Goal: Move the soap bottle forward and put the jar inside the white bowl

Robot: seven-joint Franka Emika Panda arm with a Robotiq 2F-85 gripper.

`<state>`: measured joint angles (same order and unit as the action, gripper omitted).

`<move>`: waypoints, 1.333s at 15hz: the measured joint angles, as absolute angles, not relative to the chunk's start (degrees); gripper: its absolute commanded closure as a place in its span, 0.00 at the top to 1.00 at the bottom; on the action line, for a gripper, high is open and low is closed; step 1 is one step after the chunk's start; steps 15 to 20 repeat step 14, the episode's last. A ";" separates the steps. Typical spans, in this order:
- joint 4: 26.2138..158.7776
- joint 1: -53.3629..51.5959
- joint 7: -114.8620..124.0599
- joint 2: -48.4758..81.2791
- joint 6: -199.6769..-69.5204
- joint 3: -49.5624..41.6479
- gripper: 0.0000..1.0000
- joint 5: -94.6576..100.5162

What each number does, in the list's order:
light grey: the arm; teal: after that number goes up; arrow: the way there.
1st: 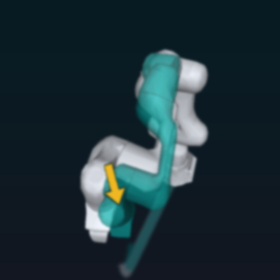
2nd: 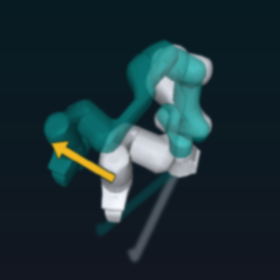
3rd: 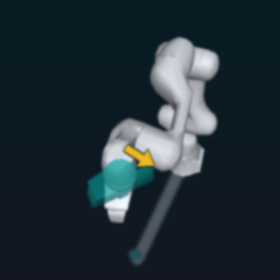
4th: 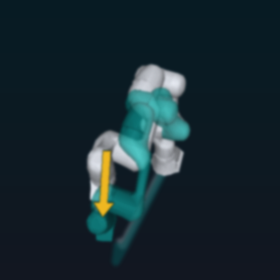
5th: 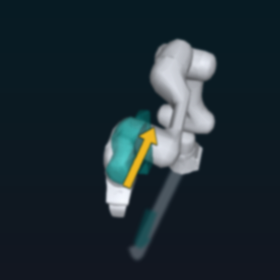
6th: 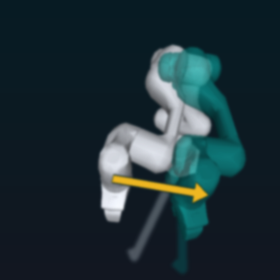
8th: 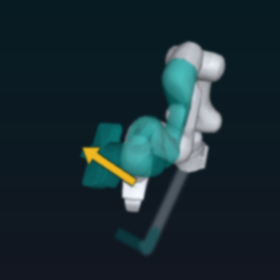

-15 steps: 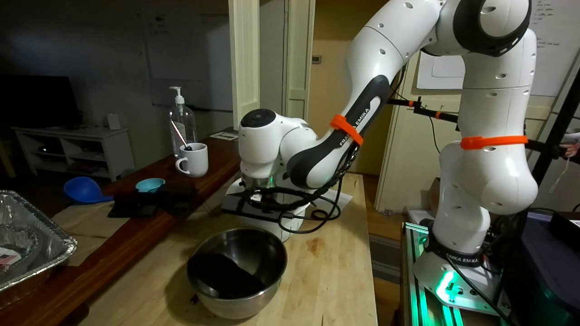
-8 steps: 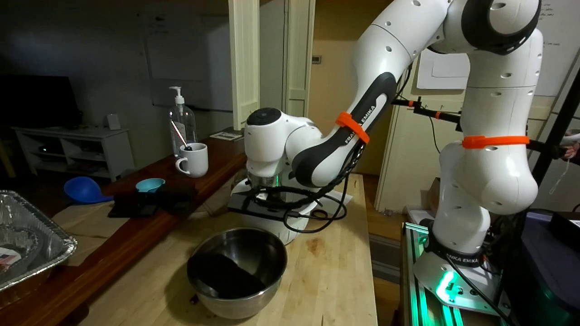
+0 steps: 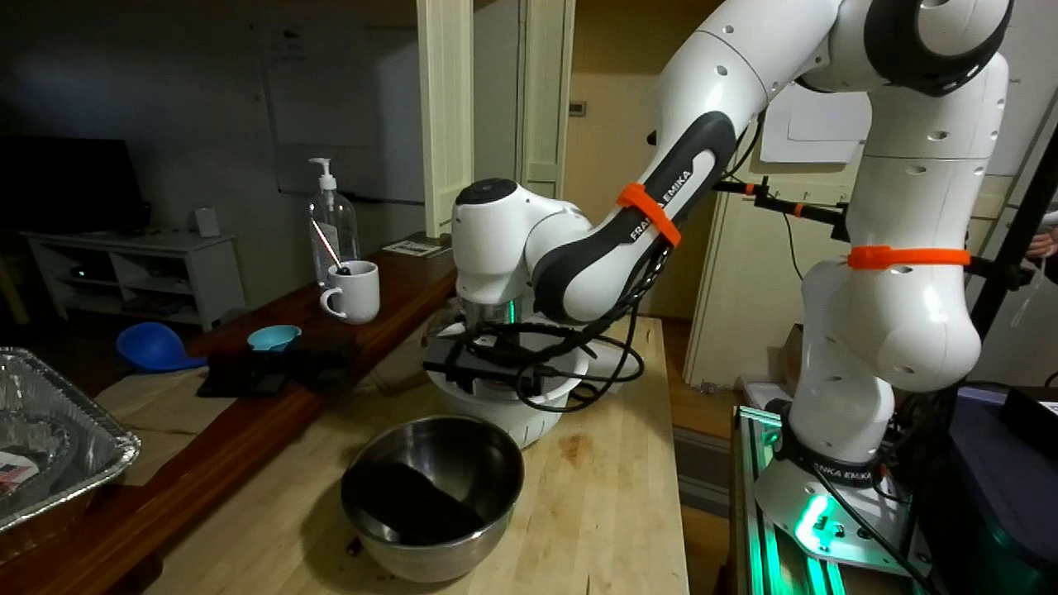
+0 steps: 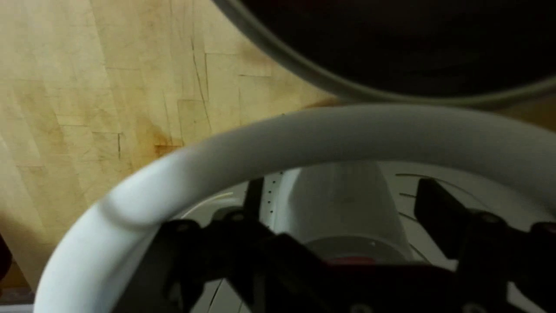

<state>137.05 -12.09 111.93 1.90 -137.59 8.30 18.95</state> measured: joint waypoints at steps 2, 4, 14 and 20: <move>137.58 -12.05 110.69 -0.68 -135.89 8.34 1.00 17.64; 138.41 -12.04 110.63 -3.93 -133.05 8.51 1.00 17.19; 143.30 -8.87 110.68 -23.44 -123.53 11.18 1.00 19.92; 143.30 -8.87 110.68 -23.44 -123.53 11.18 1.00 19.92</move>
